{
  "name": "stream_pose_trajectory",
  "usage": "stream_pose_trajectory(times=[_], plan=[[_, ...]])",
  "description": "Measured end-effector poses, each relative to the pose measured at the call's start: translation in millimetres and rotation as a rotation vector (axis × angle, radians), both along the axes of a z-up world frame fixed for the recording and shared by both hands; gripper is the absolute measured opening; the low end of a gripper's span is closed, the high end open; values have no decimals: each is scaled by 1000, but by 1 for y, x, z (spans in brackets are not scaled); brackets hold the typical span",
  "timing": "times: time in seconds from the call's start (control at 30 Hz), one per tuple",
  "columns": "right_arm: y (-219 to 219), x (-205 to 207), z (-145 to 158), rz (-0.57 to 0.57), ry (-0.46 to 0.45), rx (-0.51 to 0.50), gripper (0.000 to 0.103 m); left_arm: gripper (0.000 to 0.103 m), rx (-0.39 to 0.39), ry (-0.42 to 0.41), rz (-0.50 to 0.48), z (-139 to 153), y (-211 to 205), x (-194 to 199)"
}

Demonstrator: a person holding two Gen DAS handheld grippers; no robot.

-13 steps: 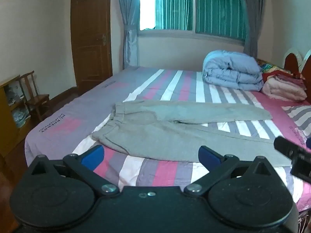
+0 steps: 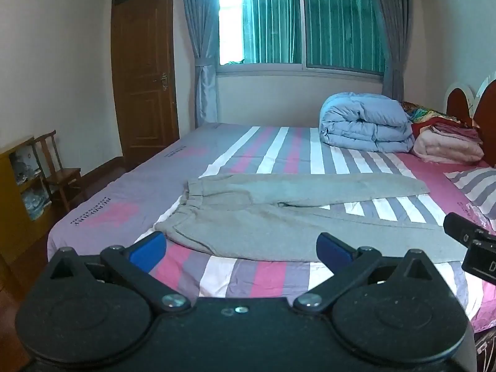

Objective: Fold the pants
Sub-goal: 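Move both grippers toward the waistband of the grey sweatpants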

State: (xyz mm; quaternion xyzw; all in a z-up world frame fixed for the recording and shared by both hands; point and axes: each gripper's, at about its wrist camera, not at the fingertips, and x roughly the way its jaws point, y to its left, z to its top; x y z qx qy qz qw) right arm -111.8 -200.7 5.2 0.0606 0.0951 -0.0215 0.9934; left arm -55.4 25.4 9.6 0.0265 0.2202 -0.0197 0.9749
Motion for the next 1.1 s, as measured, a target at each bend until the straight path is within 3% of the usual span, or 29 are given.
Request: stream_pose_trajectory(times=[1.1], plan=[[-6,1,-2,-37,16,30,103,97,6,1,-8,3,-5,-5]])
